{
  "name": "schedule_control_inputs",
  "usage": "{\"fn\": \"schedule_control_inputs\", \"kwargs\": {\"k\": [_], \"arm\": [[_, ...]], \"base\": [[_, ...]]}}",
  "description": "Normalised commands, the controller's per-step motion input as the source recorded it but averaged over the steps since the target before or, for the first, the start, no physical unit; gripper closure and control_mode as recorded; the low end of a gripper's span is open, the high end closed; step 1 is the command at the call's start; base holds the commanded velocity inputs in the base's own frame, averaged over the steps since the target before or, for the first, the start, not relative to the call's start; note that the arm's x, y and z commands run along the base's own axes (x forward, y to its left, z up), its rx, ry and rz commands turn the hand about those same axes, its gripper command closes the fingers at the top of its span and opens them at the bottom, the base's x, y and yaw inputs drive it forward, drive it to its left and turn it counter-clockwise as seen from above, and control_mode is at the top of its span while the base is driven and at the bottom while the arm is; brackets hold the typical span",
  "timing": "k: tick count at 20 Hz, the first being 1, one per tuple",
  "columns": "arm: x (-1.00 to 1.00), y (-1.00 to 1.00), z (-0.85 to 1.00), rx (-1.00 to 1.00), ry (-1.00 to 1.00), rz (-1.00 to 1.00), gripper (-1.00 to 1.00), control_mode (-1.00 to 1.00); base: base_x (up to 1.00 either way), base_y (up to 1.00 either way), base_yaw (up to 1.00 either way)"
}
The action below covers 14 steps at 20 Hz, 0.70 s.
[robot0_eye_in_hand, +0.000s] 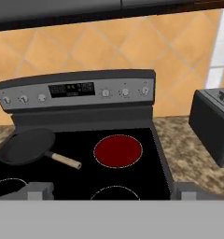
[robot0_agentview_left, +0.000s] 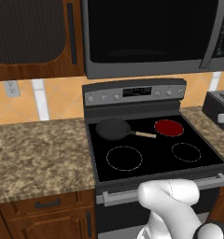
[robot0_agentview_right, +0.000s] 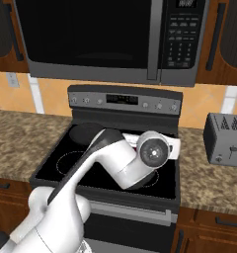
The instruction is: Turn off the rear right burner of the stove.
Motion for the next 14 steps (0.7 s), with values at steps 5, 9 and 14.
{"fn": "schedule_control_inputs", "kwargs": {"k": [5, 9, 14], "arm": [[0.64, 0.15, 0.0, 0.0, -0.02, -0.07, -1.0, -1.0], [0.53, 0.04, 0.0, 0.15, 0.18, -0.01, -1.0, -1.0], [0.19, 0.0, -0.05, 0.42, 0.15, -0.01, -1.0, -1.0]], "base": [[0.0, 0.0, 0.0], [0.0, 0.0, 0.0], [0.0, 0.0, 0.0]]}}
